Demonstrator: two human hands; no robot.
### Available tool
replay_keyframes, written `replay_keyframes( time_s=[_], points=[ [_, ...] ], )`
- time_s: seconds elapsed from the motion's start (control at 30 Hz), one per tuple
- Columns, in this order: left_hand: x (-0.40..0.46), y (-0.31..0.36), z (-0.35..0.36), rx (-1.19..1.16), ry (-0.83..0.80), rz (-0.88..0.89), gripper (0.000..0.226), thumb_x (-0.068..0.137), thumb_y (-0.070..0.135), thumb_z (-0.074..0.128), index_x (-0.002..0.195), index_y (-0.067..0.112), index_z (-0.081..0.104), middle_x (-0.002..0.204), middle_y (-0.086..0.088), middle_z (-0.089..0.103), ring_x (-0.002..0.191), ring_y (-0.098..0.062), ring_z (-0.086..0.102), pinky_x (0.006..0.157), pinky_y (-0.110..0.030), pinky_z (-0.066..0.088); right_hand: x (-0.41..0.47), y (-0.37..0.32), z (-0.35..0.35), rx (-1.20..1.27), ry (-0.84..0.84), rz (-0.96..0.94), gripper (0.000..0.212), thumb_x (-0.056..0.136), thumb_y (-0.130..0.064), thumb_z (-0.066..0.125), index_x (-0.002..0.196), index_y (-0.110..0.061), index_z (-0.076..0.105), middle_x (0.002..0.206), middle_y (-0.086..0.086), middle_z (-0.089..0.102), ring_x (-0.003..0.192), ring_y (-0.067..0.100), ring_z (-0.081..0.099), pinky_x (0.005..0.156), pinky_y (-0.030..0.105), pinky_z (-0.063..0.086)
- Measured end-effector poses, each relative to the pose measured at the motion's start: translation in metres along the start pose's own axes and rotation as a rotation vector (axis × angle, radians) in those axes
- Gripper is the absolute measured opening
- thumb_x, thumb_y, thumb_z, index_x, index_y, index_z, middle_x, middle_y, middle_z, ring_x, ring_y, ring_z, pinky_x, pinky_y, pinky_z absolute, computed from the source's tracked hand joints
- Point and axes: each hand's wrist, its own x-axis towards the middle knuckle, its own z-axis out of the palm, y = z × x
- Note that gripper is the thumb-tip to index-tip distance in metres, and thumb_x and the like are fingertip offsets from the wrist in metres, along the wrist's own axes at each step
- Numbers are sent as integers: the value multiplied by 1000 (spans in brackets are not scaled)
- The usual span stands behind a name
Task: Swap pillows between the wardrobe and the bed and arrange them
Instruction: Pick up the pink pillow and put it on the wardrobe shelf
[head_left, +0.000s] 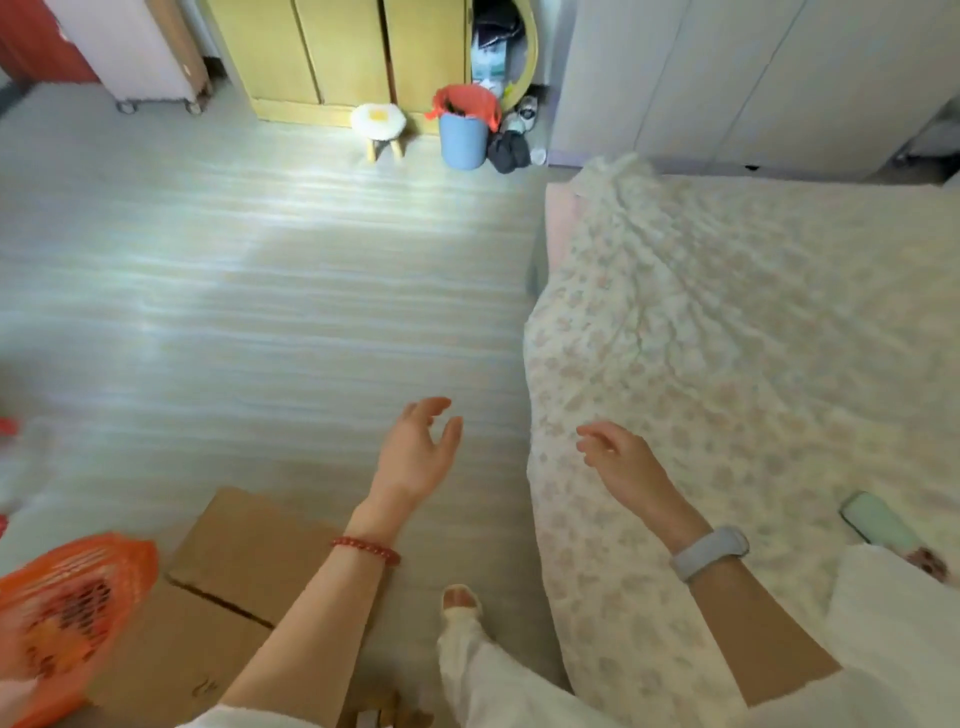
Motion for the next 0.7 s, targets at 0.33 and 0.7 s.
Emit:
replay_keyframes(
  time_s=[0.33, 0.7],
  points=[
    [248, 67, -68, 60, 64, 181, 30, 90, 22, 56, 119, 13, 55, 121, -8, 58, 106, -20, 55, 81, -24, 40, 208, -138, -45, 87, 142, -122, 28, 93, -15, 40, 115, -9, 56, 121, 11, 60, 113, 24, 52, 99, 34, 37],
    [608, 112, -71, 15, -19, 281, 31, 89, 20, 57, 119, 13, 55, 121, -8, 58, 107, -20, 55, 82, -23, 39, 511, -262, -92, 122, 267, -46, 29, 95, -20, 40, 122, -14, 50, 127, 8, 56, 111, 20, 51, 92, 23, 31]
  ],
)
